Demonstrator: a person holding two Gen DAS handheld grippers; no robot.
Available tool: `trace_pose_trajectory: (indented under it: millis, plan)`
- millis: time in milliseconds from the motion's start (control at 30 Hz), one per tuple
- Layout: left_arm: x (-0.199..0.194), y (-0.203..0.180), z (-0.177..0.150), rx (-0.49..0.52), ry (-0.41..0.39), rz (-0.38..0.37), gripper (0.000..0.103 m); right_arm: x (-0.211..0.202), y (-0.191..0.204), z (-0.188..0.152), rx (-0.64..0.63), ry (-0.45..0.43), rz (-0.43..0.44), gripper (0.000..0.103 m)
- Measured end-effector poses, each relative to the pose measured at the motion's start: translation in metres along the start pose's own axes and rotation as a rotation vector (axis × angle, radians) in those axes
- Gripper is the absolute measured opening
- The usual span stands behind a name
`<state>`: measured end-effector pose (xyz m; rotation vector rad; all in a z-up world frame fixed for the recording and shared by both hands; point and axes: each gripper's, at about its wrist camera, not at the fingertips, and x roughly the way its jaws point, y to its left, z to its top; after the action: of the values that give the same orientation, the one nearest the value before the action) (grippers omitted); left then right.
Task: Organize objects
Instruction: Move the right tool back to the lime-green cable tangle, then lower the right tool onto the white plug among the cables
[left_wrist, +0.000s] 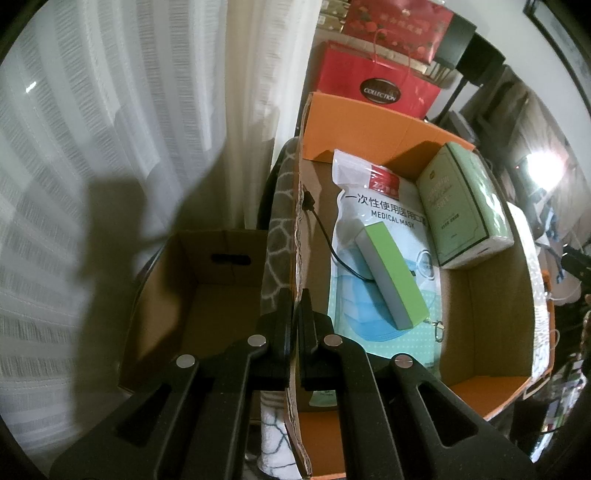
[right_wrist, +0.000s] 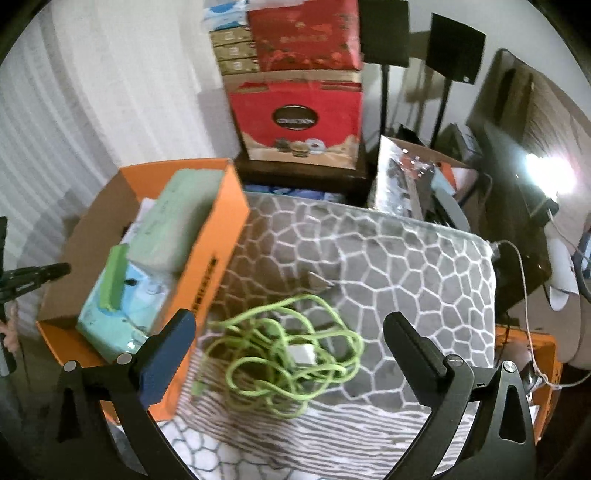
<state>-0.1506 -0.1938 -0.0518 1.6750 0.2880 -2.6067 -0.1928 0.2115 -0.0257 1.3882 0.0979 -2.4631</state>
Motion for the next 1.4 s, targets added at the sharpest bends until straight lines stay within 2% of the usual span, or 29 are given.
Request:
trace_pose_trajectory:
  millis: [367,533,600,667,833,967,1133,1267,1400]
  plan:
    - [0.0,-0.001,0.0,0.003,-0.001,0.008,0.002,0.044,-0.03,-0.003,0.071,0.053,-0.007,0.1]
    - [0.001,-0.001,0.0,0.006,-0.002,0.013,0.002,0.064,-0.036,0.0,0.118,0.073,0.016,0.086]
    - [0.001,-0.001,0.0,0.007,-0.003,0.016,0.002,0.071,-0.036,0.002,0.128,0.079,0.03,0.073]
    - [0.001,-0.001,0.0,0.008,-0.003,0.017,0.002,0.078,-0.037,0.004,0.138,0.092,0.042,0.066]
    - [0.0,-0.001,-0.001,0.006,-0.003,0.016,0.002,0.092,-0.034,0.01,0.152,0.101,0.045,0.066]
    - [0.0,-0.001,-0.001,0.007,-0.004,0.017,0.002,0.105,-0.031,0.012,0.159,0.119,0.048,0.051]
    - [0.0,-0.001,-0.001,0.008,-0.005,0.018,0.002,0.117,-0.032,0.015,0.179,0.127,0.039,0.044]
    - [0.0,-0.001,-0.001,0.007,-0.004,0.018,0.002,0.121,-0.035,0.02,0.19,0.123,0.026,0.029]
    - [0.001,0.0,-0.001,0.008,-0.005,0.018,0.002,0.124,-0.039,0.026,0.195,0.123,0.021,0.029]
